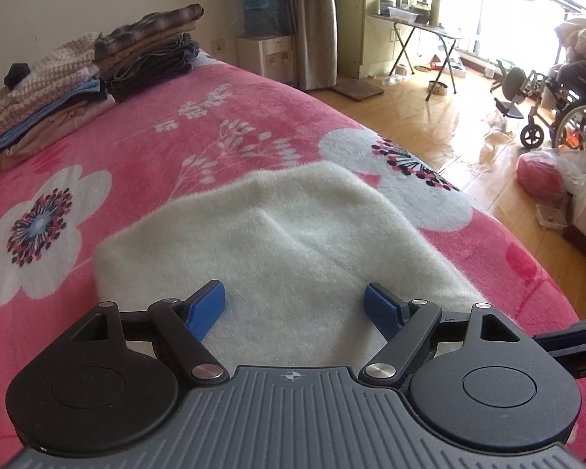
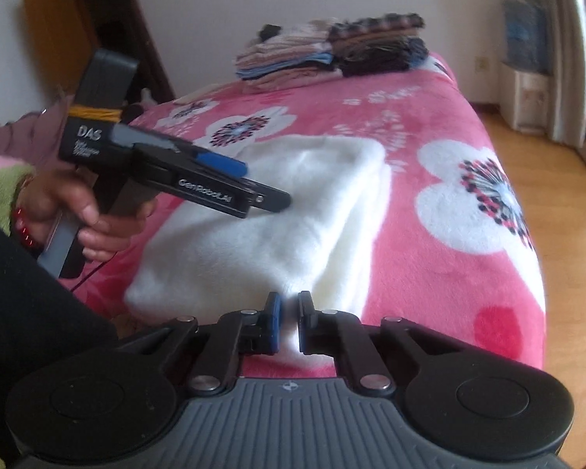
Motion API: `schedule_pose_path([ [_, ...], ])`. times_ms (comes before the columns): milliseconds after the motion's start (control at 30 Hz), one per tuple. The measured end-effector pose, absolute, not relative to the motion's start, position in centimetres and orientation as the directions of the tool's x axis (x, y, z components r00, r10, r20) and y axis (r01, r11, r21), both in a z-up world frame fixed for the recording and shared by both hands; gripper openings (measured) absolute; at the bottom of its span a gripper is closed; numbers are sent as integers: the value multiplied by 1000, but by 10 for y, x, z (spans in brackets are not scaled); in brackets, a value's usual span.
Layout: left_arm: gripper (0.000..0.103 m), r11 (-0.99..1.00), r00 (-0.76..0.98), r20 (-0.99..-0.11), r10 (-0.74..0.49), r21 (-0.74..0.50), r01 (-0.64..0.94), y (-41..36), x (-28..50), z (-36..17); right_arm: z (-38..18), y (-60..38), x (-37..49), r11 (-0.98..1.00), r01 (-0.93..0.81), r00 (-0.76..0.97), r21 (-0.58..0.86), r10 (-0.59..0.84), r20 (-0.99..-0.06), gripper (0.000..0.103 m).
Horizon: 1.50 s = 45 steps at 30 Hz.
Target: Fold clothes
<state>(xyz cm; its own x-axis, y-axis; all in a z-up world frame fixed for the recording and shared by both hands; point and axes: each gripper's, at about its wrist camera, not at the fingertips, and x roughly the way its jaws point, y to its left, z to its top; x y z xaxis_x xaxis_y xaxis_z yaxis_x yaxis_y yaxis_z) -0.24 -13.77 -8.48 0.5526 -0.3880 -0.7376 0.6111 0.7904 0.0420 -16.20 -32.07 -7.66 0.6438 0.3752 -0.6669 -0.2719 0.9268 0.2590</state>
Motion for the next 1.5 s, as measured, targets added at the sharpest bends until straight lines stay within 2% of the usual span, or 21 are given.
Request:
schedule_pose_path([
  [100, 82, 791, 553, -737, -387, 42, 610, -140, -3, -88, -91, -322, -159, 940, -232, 616, 251, 342, -709, 5],
  [233, 83, 793, 573, -720, -392, 52, 607, -141, -5, -91, -96, -324, -154, 942, -206, 606, 266, 336, -721, 5],
  [567, 82, 804, 581, -697, -419, 12, 595, -131, -5, -89, -40, -307, -160, 932, -340, 709, 129, 344, -616, 7],
  [667, 80, 814, 601, -677, -425, 6, 581, -123, -7, -82, -61, -290, -146, 924, -369, 680, 94, 338, -651, 7],
  [767, 80, 814, 604, -666, -438, -9, 581, -108, -9, -74, -97, -282, -134, 942, -334, 644, 15, 240, -726, 2],
  [933, 81, 805, 606, -674, -422, 30, 593, -83, -23, -75, -74, -284, -136, 949, -315, 657, 26, 238, -716, 4],
  [1033, 81, 805, 620, -675, -400, 66, 590, -78, -29, -82, -54, -279, -130, 945, -326, 702, -2, 241, -671, 4],
  [1233, 81, 807, 606, -675, -420, 28, 591, -76, -33, -87, -93, -255, -107, 914, -378, 671, -150, 159, -724, 4],
  [1300, 81, 804, 609, -670, -425, 30, 594, -75, -34, -88, -82, -249, -102, 907, -388, 652, -167, 142, -745, 4],
  [1433, 82, 822, 592, -676, -439, -37, 568, -68, -31, -93, -55, -243, -96, 904, -380, 704, -196, 145, -696, 4],
  [1500, 82, 827, 582, -681, -445, -63, 559, -65, -30, -94, -64, -238, -85, 897, -376, 706, -231, 115, -699, 4],
])
